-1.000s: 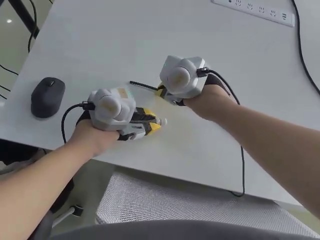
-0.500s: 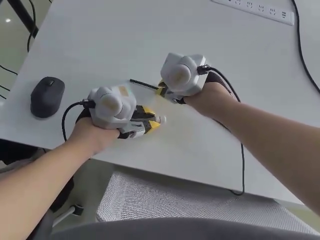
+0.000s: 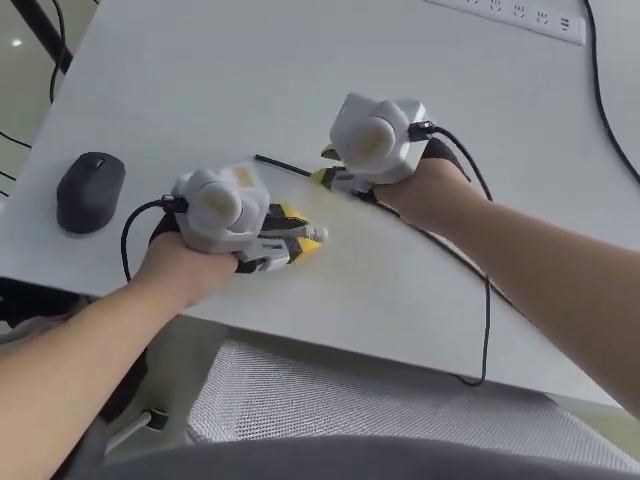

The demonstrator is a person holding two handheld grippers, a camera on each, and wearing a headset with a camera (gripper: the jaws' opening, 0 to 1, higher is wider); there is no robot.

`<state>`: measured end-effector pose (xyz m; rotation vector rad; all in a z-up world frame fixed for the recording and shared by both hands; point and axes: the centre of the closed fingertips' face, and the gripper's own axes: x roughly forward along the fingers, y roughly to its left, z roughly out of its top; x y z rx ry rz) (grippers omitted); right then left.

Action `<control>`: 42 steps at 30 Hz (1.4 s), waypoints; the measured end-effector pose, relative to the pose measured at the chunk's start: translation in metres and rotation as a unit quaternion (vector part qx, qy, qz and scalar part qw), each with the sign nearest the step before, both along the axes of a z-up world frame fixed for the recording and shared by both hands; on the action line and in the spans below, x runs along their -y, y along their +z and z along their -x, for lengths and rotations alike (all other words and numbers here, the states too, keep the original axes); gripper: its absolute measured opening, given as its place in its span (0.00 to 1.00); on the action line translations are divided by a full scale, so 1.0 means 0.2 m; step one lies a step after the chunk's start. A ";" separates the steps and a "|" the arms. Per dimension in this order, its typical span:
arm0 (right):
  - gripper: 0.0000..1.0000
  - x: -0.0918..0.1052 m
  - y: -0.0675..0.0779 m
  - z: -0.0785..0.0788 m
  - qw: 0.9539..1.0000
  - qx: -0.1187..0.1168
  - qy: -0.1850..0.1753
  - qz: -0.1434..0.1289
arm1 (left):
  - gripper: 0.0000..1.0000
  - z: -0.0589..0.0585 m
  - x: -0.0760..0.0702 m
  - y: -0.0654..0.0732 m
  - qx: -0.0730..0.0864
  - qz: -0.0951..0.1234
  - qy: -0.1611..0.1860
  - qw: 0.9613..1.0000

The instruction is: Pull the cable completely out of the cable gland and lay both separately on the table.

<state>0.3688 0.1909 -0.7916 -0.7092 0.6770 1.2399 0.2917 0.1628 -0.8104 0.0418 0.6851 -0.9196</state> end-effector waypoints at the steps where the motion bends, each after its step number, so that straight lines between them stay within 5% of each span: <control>1: 0.18 0.01 0.01 0.00 1.000 0.001 -0.002 -0.003 | 0.23 0.00 0.00 0.00 0.002 -0.003 0.001 1.000; 10: 0.28 0.11 0.16 -0.02 0.999 0.009 -0.030 -0.036 | 0.34 -0.01 -0.01 0.06 0.014 -0.013 0.020 1.000; 14: 0.30 0.17 0.23 0.00 0.998 0.012 -0.039 -0.053 | 0.36 -0.01 0.00 0.13 0.023 0.004 0.029 0.999; 22: 0.37 0.29 0.38 0.10 0.993 0.018 -0.057 -0.101 | 0.43 0.01 0.02 0.25 0.034 0.020 0.053 0.998; 31: 0.44 0.51 0.46 0.21 0.989 0.014 -0.082 -0.124 | 0.50 0.06 0.04 0.34 0.035 0.023 0.073 0.996; 36: 0.52 0.65 0.50 0.26 0.981 -0.003 -0.122 -0.154 | 0.52 0.08 0.05 0.39 0.043 0.022 0.082 0.995; 40: 0.55 0.76 0.55 0.28 0.965 -0.026 -0.171 -0.195 | 0.55 0.10 0.05 0.47 0.051 0.033 0.101 0.993; 42: 0.57 0.82 0.57 0.29 0.962 -0.026 -0.181 -0.203 | 0.55 0.11 0.07 0.52 0.056 0.042 0.103 0.992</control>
